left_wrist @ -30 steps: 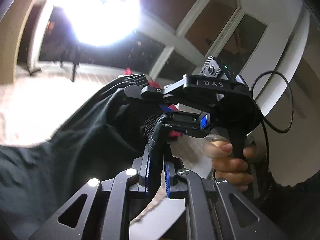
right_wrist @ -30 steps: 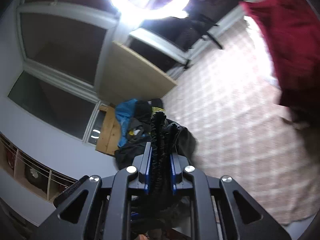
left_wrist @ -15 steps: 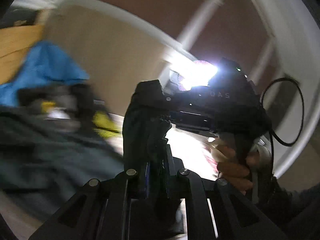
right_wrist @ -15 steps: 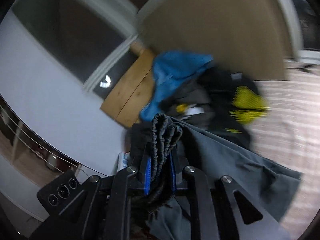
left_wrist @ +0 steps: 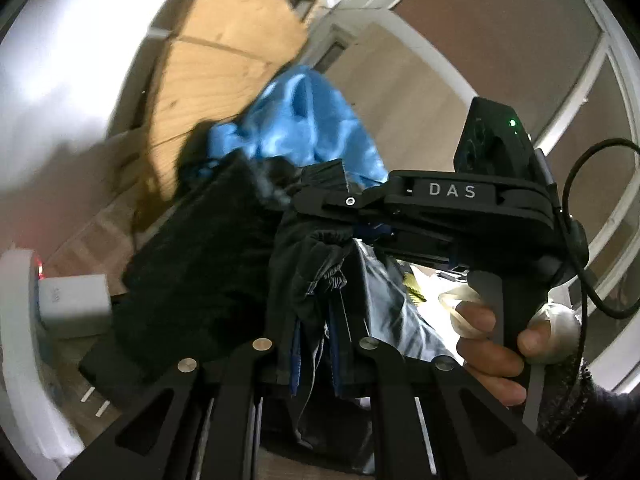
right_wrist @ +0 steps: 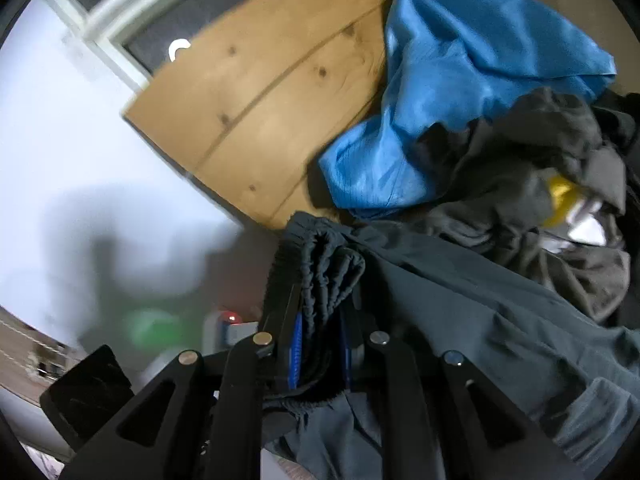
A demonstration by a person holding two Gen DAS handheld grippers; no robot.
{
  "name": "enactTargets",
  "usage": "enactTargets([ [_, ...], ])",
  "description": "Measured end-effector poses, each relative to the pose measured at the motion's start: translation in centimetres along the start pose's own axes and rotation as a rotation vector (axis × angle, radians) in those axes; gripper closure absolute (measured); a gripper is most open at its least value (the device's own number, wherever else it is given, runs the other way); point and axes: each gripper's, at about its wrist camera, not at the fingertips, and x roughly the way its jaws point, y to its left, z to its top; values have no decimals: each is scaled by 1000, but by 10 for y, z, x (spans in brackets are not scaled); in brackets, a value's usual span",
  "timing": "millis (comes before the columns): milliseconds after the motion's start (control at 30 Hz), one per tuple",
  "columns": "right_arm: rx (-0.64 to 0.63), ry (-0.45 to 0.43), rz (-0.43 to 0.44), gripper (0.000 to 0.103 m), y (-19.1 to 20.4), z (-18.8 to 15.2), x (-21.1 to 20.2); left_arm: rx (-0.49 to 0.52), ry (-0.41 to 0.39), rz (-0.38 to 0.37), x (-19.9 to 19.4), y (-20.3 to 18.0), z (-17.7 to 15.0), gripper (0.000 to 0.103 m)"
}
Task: Fold clothes
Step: 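Carry the trousers to the clothes pile and lower them with both grippers, then open both grippers and release the trousers onto the clothes heap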
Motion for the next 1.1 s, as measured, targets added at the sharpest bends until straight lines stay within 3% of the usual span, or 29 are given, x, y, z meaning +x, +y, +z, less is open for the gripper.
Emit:
enactTargets([
  [100,-33,87,-34,81,5,5,24,-48,19,58,7,20,-3,85],
  [200,-67,106,9,71,12,13,9,-108,24,120,-2,35,-5,80],
  [300,-123,40,56,56,14,16,-36,-80,2,180,-25,34,-4,80],
  [367,-175,-19,23,51,5,9,-76,-39,-11,209,-43,27,-3,80],
  [533,-187,-79,-194,51,-55,-50,-139,156,13,151,-41,-19,7,80],
  [600,-128,-51,-235,56,-86,-77,-147,227,47,124,-19,-35,15,80],
  [667,-59,2,-261,60,-119,-104,-145,236,85,117,9,-34,25,80],
  [767,-32,63,-310,60,-148,-130,-134,243,109,212,42,-20,41,83],
  [800,-25,83,-334,60,-158,-136,-131,240,113,246,50,-14,46,92],
  [900,8,125,-421,60,-185,-143,-137,220,109,262,47,-10,55,93],
  [1000,44,48,-404,59,-206,-142,-189,260,50,248,19,-37,50,85],
  [1100,61,46,-401,56,-233,-138,-212,284,45,196,1,-72,26,82],
])
